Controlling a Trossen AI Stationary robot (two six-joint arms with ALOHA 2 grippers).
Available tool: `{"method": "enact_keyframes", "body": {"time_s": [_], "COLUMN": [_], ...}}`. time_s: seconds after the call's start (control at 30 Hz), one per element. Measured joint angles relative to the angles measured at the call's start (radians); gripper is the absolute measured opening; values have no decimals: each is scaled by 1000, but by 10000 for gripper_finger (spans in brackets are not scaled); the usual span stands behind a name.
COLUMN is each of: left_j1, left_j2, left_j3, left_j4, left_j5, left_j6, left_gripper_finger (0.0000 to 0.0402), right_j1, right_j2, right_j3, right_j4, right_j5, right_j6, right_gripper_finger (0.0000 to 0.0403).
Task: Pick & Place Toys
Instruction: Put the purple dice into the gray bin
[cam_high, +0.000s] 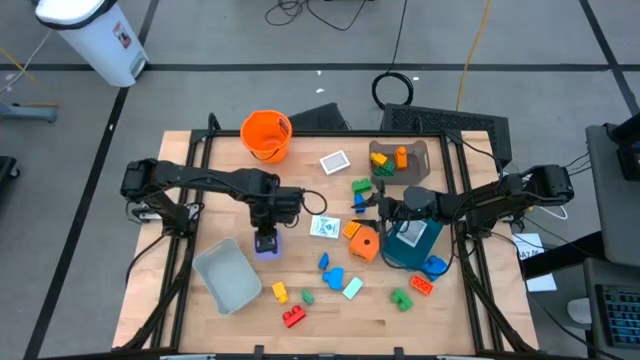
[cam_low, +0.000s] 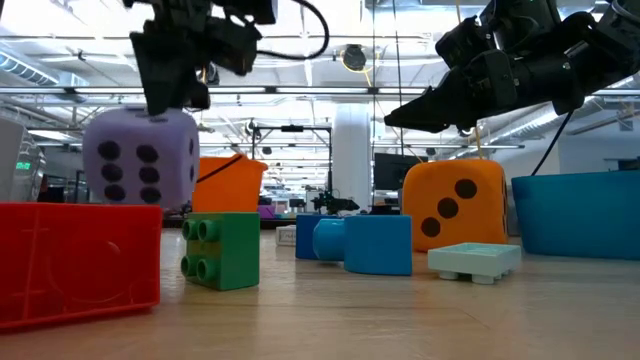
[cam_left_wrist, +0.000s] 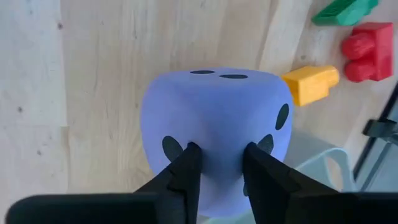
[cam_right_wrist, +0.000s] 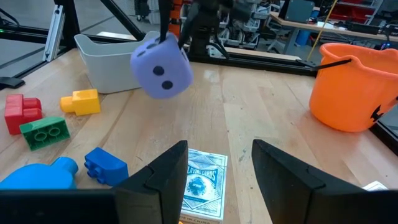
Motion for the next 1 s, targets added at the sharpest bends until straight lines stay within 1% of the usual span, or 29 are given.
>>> {"method": "enact_keyframes", "body": {"time_s": [0.13, 0.27, 0.33, 0.4, 0.47, 0.63, 0.73, 0.77, 0.9, 1.0], "left_j1": [-3, -24, -44, -63, -83, -169, -235, -250, -313, -355], "left_j2": [0, -1, -6, -37, -54, -132, -176, -184, -185, -188], "left_j3": [70, 154, 188, 203, 225, 221, 211, 205, 170, 129], "left_j4": [-117, -278, -293, -277, -291, -291, -289, -289, -286, -285], "left_j5": [1, 0, 10, 51, 70, 48, -27, -38, -51, -30], "left_j6": [-44, -130, -182, -227, -298, -521, -631, -663, -758, -789], "left_gripper_finger": [92, 76, 68, 61, 56, 45, 40, 40, 39, 39], "right_j1": [0, 0, 0, 0, 0, 0, 0, 0, 0, 0], "right_j2": [0, 0, 0, 0, 0, 0, 0, 0, 0, 0], "right_j3": [0, 0, 0, 0, 1, 1, 1, 1, 1, 1], "right_j4": [0, 0, -1, -1, -6, -16, -15, -14, -14, -14], "right_j5": [0, 0, 0, 0, 0, 0, 0, 0, 0, 0], "right_j6": [0, 0, 0, 0, 0, 0, 0, 0, 0, 0], "right_gripper_finger": [171, 171, 171, 171, 171, 171, 171, 171, 171, 171]}}
